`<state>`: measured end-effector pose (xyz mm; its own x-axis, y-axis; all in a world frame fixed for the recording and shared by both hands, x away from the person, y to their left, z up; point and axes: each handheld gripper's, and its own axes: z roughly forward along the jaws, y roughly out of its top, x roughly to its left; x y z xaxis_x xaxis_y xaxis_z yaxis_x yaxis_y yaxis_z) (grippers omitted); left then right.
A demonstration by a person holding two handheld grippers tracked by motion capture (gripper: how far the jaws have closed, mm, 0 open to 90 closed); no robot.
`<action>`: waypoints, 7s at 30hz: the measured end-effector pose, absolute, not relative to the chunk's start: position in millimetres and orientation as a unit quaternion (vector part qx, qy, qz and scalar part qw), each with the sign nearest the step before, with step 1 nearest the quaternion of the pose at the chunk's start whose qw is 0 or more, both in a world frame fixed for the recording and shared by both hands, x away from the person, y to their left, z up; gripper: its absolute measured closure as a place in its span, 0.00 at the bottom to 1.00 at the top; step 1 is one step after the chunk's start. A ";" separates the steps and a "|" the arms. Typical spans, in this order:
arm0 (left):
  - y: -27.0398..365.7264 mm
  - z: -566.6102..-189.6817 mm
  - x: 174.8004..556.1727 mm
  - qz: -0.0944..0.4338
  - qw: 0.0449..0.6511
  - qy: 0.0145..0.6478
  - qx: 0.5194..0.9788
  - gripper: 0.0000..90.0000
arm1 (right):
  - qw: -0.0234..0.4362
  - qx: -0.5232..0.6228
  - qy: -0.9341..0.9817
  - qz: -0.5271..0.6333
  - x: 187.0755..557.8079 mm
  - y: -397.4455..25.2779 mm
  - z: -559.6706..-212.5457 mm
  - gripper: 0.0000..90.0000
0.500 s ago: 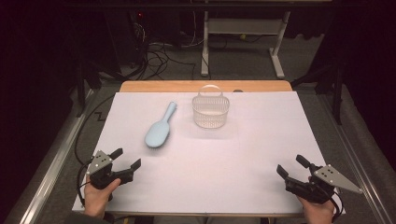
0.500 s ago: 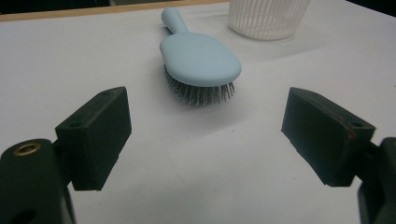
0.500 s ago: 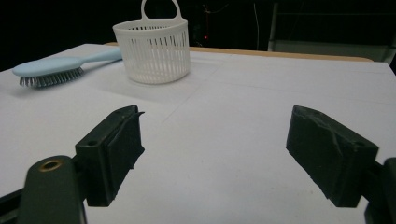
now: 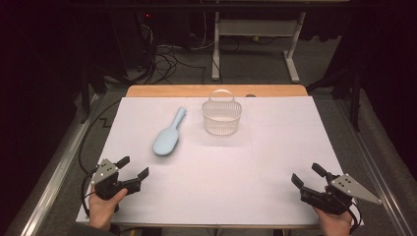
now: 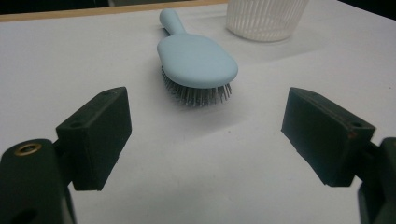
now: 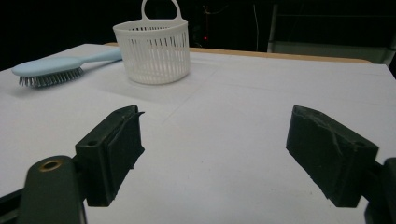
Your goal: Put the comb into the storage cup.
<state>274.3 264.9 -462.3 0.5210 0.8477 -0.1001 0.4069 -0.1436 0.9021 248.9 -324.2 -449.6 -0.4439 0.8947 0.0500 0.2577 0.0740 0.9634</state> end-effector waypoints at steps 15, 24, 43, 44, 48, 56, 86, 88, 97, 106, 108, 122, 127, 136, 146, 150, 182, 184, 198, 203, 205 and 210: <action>261.4 -458.9 274.5 0.228 0.496 0.428 0.721 0.22 | 0.303 0.429 0.668 0.527 248.6 -324.0 -449.6 0.21; 257.1 -456.0 275.9 0.229 0.495 0.425 0.722 0.21 | 0.304 0.427 0.669 0.527 248.4 -323.7 -449.7 0.21; 248.7 -452.8 281.6 0.217 0.498 0.417 0.729 0.21 | 0.302 0.427 0.670 0.527 248.9 -323.1 -450.0 0.21; 247.2 -453.0 282.6 0.216 0.498 0.415 0.730 0.21 | 0.302 0.427 0.670 0.527 248.7 -323.0 -450.0 0.21; 244.4 -453.2 283.7 0.213 0.499 0.413 0.732 0.21 | 0.303 0.426 0.670 0.527 248.7 -322.8 -449.9 0.21; 238.0 -451.4 288.8 0.208 0.499 0.407 0.736 0.21 | 0.303 0.427 0.669 0.527 248.6 -322.7 -449.9 0.21; 209.4 -443.4 309.8 0.195 0.498 0.384 0.753 0.24 | 0.303 0.426 0.671 0.526 249.0 -321.8 -450.1 0.21; 204.5 -443.5 313.8 0.192 0.495 0.382 0.757 0.25 | 0.303 0.426 0.671 0.526 249.4 -321.8 -450.3 0.21; 193.7 -441.0 322.3 0.188 0.495 0.375 0.761 0.26 | 0.302 0.424 0.672 0.527 249.5 -321.7 -450.4 0.21; 181.4 -438.6 332.9 0.183 0.492 0.367 0.768 0.28 | 0.301 0.423 0.674 0.526 249.6 -321.5 -450.4 0.21; 179.1 -438.7 334.6 0.181 0.491 0.366 0.769 0.28 | 0.301 0.423 0.674 0.526 249.6 -321.4 -450.4 0.21; 167.2 -437.0 348.8 0.179 0.483 0.364 0.776 0.28 | 0.301 0.422 0.674 0.527 250.1 -321.1 -450.6 0.21; 164.7 -435.9 355.0 0.178 0.480 0.365 0.778 0.28 | 0.300 0.423 0.674 0.527 250.3 -321.3 -450.7 0.21; 160.5 -430.9 365.1 0.180 0.473 0.364 0.782 0.29 | 0.299 0.422 0.673 0.528 250.4 -321.4 -450.7 0.21; 154.9 -425.0 376.9 0.180 0.465 0.363 0.787 0.29 | 0.298 0.423 0.673 0.528 250.5 -321.6 -450.7 0.21; 152.4 -421.1 383.2 0.182 0.459 0.362 0.791 0.30 | 0.298 0.423 0.673 0.528 250.6 -321.7 -450.7 0.21; 139.3 -390.5 449.5 0.161 0.345 0.361 0.852 0.44 | 0.297 0.424 0.674 0.528 251.2 -322.0 -451.0 0.21; 137.2 -390.7 454.1 0.156 0.338 0.362 0.855 0.46 | 0.297 0.423 0.674 0.528 251.2 -322.0 -451.0 0.21; 129.2 -396.4 488.1 0.131 0.296 0.372 0.870 0.66 | 0.294 0.424 0.674 0.528 252.4 -322.3 -451.9 0.22; 128.0 -399.1 499.1 0.126 0.281 0.379 0.873 0.76 | 0.293 0.423 0.675 0.529 252.6 -322.4 -452.0 0.22; 128.1 -401.8 503.8 0.121 0.273 0.384 0.874 0.81 | 0.292 0.423 0.675 0.529 252.7 -322.3 -452.0 0.22; 127.8 -407.3 515.1 0.111 0.253 0.395 0.876 0.89 | 0.291 0.422 0.676 0.529 252.9 -322.0 -452.1 0.22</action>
